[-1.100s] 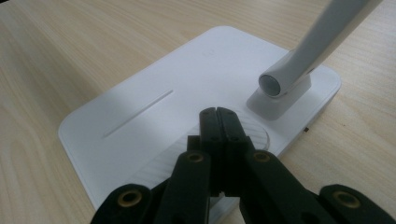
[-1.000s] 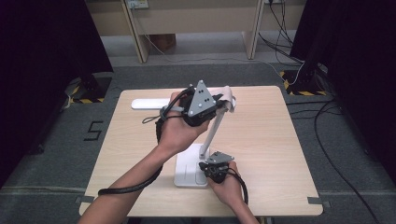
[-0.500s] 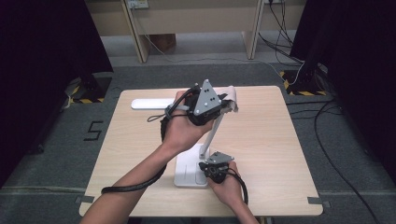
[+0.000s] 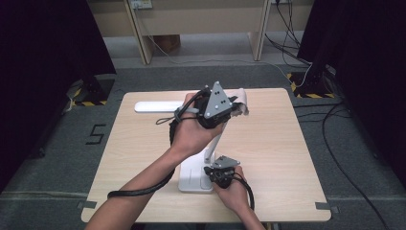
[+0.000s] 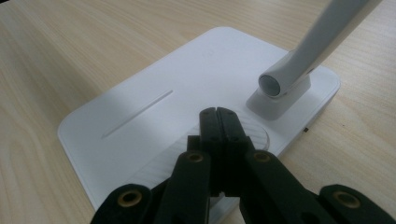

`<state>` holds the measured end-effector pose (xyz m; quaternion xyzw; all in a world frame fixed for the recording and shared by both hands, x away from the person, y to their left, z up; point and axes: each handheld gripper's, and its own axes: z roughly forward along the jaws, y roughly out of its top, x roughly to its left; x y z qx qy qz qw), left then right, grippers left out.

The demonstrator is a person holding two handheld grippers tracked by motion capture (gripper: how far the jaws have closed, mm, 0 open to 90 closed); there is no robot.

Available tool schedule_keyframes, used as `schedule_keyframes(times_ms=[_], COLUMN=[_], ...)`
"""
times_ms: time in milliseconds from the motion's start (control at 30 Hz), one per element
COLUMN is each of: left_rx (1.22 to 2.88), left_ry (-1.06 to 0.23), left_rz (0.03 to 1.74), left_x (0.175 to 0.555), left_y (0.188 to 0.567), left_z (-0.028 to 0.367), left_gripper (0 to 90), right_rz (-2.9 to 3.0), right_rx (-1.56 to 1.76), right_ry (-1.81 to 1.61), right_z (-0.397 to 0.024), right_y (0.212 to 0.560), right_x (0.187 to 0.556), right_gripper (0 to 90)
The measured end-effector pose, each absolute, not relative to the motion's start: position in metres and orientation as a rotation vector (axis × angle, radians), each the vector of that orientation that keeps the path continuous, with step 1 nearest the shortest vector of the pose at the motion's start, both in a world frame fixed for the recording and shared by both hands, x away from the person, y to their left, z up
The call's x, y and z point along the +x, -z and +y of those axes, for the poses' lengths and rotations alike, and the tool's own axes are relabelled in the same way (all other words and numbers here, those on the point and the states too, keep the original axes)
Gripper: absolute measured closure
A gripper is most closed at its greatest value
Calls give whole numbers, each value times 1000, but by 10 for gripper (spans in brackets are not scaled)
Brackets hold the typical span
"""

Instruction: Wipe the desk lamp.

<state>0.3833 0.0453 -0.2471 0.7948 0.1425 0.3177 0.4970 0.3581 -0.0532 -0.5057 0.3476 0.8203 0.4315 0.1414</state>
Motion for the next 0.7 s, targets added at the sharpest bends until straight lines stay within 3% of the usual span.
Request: schedule_keyframes(times_ms=[500, 700], left_rx=[1925, 1875], left_ry=[-776, -792], left_rz=[326, 310], left_x=[380, 365], left_y=[248, 247], left_z=[37, 53], left_gripper=[814, 814], right_rz=[2368, 2367], right_rx=[1007, 1007], right_ry=[-1247, -1250], right_z=[-53, -53], right_y=[506, 506], right_x=[358, 358], right_gripper=[900, 900])
